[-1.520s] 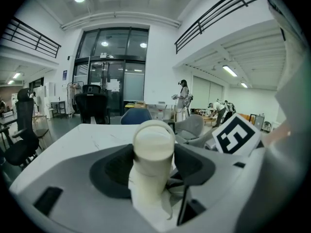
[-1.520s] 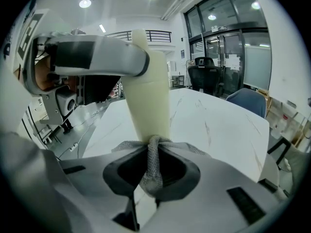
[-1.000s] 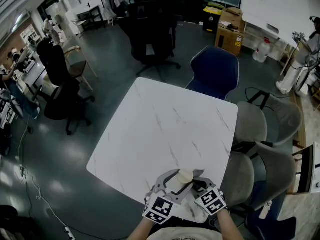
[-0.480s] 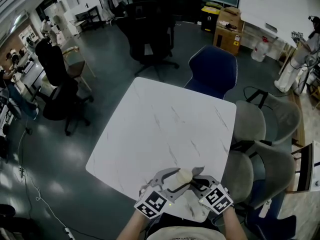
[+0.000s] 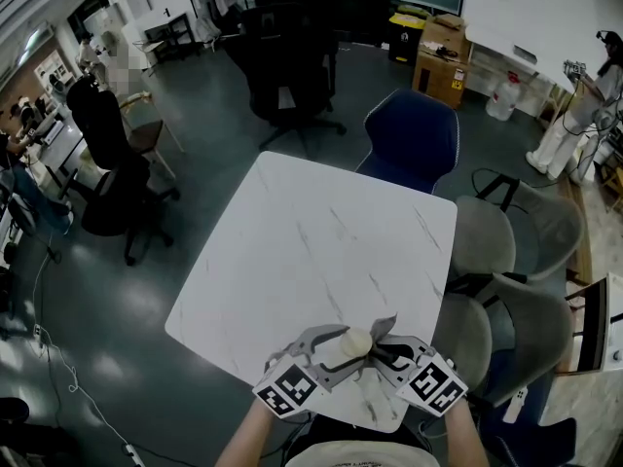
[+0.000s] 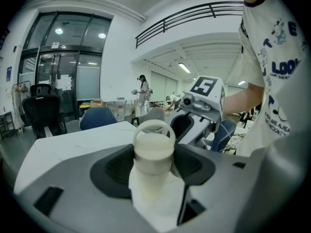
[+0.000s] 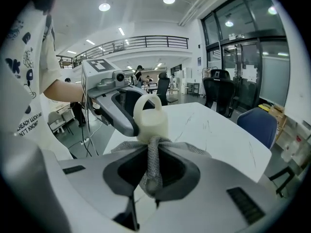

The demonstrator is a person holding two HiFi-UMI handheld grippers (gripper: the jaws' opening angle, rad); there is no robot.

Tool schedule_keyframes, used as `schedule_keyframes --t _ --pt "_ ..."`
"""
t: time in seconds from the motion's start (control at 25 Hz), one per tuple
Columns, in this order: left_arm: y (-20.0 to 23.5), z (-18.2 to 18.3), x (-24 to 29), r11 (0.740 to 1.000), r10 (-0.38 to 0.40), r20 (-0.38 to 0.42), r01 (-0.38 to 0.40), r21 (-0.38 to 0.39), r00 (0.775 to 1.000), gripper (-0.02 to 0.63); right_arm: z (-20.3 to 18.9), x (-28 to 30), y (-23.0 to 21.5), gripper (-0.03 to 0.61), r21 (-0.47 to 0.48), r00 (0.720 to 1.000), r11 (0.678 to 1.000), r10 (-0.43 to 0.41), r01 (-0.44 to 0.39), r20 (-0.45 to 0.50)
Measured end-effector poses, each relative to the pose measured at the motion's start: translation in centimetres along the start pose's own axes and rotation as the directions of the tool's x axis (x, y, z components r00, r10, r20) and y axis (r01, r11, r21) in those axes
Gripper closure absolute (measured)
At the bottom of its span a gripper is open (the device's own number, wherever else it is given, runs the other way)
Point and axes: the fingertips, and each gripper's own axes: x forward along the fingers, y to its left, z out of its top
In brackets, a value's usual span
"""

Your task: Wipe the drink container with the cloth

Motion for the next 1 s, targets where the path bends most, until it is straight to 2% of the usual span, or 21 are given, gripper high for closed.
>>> schedule_keyframes --t 0.4,0.72,1.0 --pt "-0.4 -0.1 -0.1 0.995 -0.083 -0.039 0.085 0.054 0.996 0.351 1.7 -1.5 0.3 0.522 -0.051 0.999 0.998 0.041 -0.041 0.011" --pt "-0.6 -0.2 0.0 0.978 -0.172 -0.069 0.179 0.107 0.983 0.351 2.1 -1.8 0.3 0.522 -0.085 0.999 0.995 0.047 -0.047 -0.002" --pt "-0.7 -0.2 -0.1 0.965 -0.218 -0.074 0.226 0.129 0.973 0.351 1.9 -1.6 0.1 0.522 -0.12 0.999 0.992 0.045 -0.047 -0.02"
